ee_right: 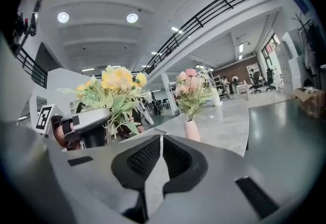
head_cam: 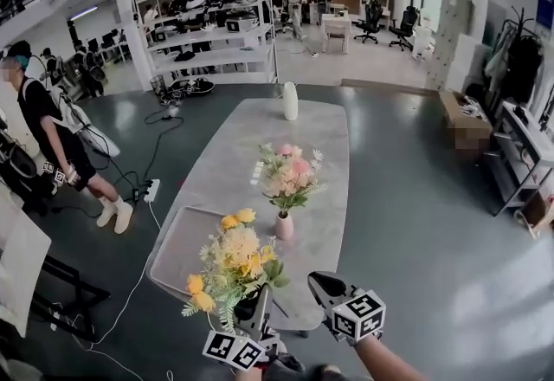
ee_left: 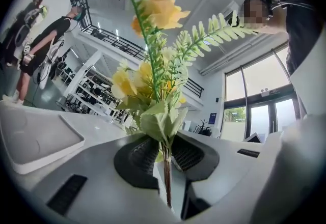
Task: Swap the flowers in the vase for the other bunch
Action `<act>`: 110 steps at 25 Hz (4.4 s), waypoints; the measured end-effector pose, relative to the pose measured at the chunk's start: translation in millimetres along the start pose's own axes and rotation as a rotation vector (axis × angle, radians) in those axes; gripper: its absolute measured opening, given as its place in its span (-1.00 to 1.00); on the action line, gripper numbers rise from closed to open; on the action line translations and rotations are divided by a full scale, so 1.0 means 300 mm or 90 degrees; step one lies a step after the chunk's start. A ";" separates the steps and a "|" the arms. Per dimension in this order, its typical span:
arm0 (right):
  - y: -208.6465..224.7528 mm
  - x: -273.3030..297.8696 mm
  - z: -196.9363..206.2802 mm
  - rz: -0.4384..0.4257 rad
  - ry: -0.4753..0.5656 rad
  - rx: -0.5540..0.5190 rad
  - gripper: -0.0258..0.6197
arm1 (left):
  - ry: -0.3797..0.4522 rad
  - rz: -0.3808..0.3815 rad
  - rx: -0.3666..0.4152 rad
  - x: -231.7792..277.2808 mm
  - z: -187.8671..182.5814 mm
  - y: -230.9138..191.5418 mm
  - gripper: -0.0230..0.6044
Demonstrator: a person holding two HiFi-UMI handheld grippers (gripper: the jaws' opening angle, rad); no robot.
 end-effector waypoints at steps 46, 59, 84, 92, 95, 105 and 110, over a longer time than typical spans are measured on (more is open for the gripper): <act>0.321 0.513 -0.150 0.144 0.086 0.056 -0.39 | -0.030 0.007 0.117 0.470 -0.012 -0.387 -0.67; 0.324 0.573 -0.173 0.098 0.082 0.033 -0.39 | -0.025 -0.013 0.119 0.519 0.032 -0.409 -0.67; 0.303 0.532 -0.262 0.102 0.175 0.022 -0.71 | -0.011 -0.040 0.113 0.448 -0.001 -0.445 -0.67; 0.322 0.480 -0.338 0.095 0.205 0.019 -0.71 | -0.004 -0.043 0.119 0.469 -0.027 -0.414 -0.67; 0.310 0.478 -0.361 0.092 0.218 0.018 -0.71 | 0.000 -0.041 0.121 0.469 -0.044 -0.419 -0.67; 0.271 0.456 -0.437 0.090 0.260 0.013 -0.71 | 0.015 -0.033 0.125 0.448 -0.090 -0.423 -0.67; 0.254 0.447 -0.458 0.086 0.272 0.011 -0.71 | 0.014 -0.028 0.126 0.435 -0.091 -0.418 -0.67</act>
Point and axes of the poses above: the fingertips, and each gripper's own axes: x forward along the fingers, y to its right, z out of its underside, the point moved 2 cm from there along -x, backward along the fingers, and after that the axes turned 3 degrees about -y, right-handed, at the moved point
